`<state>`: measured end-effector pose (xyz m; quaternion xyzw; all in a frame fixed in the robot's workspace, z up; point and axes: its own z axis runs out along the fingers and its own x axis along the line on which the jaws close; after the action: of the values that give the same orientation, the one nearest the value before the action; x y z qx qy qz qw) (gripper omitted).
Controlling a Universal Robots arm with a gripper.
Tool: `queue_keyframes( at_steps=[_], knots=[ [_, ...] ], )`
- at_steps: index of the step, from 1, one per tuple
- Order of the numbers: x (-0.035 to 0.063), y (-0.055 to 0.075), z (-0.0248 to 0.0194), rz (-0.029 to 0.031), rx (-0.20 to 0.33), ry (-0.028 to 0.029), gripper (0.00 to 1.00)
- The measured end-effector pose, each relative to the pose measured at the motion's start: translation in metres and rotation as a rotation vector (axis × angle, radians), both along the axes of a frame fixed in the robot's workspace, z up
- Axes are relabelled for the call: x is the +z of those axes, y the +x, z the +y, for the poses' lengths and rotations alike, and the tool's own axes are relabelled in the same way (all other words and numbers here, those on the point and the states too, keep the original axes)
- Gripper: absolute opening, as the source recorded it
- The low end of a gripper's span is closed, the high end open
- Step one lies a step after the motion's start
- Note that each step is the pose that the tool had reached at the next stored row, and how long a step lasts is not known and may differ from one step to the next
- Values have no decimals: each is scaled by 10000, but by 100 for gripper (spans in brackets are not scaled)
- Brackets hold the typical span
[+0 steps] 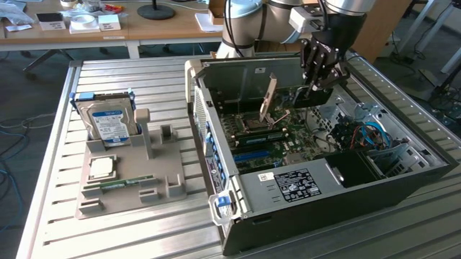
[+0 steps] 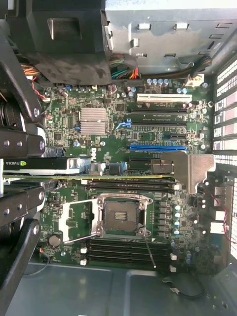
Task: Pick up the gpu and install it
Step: 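Insert the gpu into the slot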
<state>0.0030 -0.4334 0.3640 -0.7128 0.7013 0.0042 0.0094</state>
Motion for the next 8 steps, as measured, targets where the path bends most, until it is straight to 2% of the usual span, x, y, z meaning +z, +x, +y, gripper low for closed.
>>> queue_keyframes(
  at_steps=[2,8],
  knots=[
    [-5,-4,-4,-1,2,5,27],
    [-25,-6,-76,-1,0,6,27]
  ],
)
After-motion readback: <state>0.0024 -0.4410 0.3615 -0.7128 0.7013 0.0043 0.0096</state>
